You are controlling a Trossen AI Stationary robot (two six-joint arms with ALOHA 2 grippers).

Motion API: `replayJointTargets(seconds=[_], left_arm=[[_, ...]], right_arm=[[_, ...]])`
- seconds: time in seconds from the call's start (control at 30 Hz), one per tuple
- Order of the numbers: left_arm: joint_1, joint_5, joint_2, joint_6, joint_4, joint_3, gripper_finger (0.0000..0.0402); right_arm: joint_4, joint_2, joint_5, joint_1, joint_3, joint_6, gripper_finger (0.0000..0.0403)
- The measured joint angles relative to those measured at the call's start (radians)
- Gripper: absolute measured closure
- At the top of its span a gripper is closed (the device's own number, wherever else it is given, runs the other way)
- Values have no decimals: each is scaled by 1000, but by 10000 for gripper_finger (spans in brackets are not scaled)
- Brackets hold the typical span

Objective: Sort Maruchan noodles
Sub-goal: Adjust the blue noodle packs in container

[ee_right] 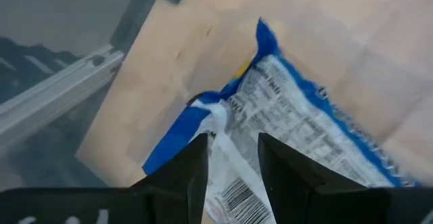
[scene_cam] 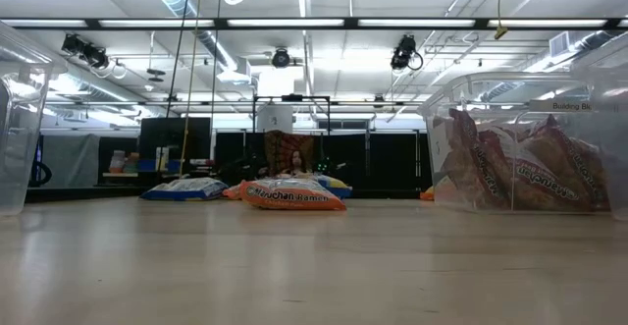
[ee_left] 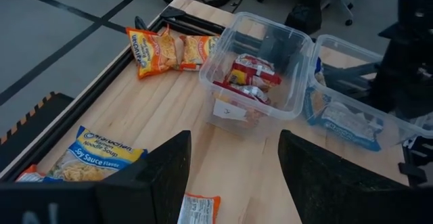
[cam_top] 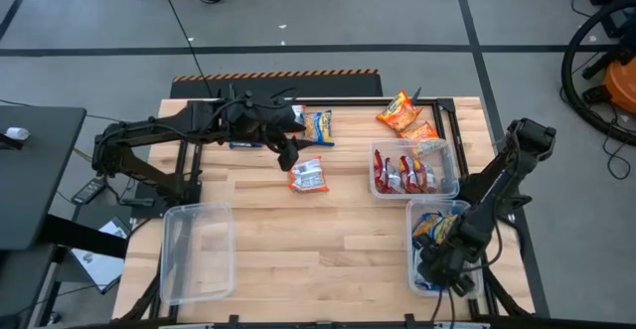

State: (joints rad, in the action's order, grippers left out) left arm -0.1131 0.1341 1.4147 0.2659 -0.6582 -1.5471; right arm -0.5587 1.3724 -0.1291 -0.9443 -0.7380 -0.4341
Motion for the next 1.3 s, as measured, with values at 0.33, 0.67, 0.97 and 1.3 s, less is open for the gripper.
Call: replayJointTargets(seconds=[0.33, 0.67, 0.97, 1.3], left_arm=[[-2, 0, 0, -25, 0, 0, 175], [-2, 0, 0, -27, 0, 0, 175], [-1, 0, 0, -19, 0, 0, 175], [0, -37, 0, -24, 9, 0, 175]], right_arm=[[112, 0, -7, -5, 88, 175, 268], [140, -1, -11, -4, 127, 201, 297], [104, -1, -26, -2, 86, 131, 392], [-208, -117, -26, 17, -49, 77, 397]])
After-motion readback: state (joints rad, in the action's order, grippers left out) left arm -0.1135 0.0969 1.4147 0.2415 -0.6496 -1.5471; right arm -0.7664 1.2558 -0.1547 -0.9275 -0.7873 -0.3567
